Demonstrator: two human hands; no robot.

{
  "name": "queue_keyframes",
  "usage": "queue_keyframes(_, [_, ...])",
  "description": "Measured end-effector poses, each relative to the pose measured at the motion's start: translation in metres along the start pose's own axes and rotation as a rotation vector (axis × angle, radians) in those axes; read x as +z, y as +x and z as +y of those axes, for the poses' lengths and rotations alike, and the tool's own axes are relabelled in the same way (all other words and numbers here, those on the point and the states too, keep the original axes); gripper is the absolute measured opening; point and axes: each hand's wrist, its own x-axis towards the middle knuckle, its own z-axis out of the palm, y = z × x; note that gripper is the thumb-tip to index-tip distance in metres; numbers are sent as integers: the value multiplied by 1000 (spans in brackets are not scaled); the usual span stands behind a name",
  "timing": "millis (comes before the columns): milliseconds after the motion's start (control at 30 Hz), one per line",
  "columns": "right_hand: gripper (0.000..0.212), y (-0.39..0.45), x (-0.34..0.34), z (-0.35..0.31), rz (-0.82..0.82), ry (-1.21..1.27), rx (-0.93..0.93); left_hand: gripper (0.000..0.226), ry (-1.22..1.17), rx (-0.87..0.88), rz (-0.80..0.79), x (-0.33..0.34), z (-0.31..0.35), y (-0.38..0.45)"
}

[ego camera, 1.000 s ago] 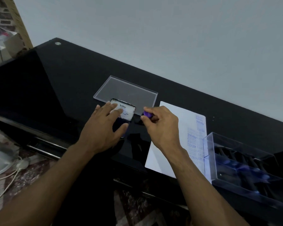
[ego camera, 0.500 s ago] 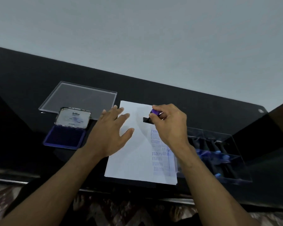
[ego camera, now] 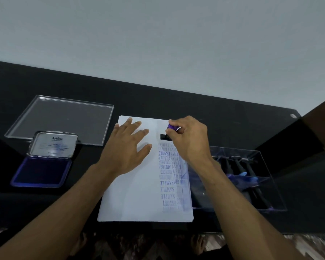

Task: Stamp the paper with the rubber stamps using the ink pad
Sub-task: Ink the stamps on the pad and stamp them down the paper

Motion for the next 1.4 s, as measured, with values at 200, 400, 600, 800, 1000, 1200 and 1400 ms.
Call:
queue_keyframes(200, [28, 3, 9, 4, -17, -26, -6, 75, 10, 13, 6, 10, -9, -3])
queue_keyframes(400, [28, 3, 14, 4, -28, -30, -1, 77, 12, 1, -4, 11, -9, -2])
queue_keyframes(600, [30, 3, 14, 4, -41, -44, -3, 72, 16, -2, -4, 12, -10, -1])
queue_keyframes(800, [31, 3, 15, 2, -52, -61, -3, 71, 9, -2, 0, 12, -11, -1])
queue_keyframes(1000, [33, 4, 17, -1, -74, -100, -12, 72, 12, -10, -2, 13, -10, -1])
queue_keyframes(1200, [32, 4, 15, -2, -100, -124, -28, 71, 17, -23, -15, 12, -11, 0])
queue_keyframes(1400, [32, 5, 17, -1, -97, -120, -27, 71, 18, -29, -22, 12, -10, -1])
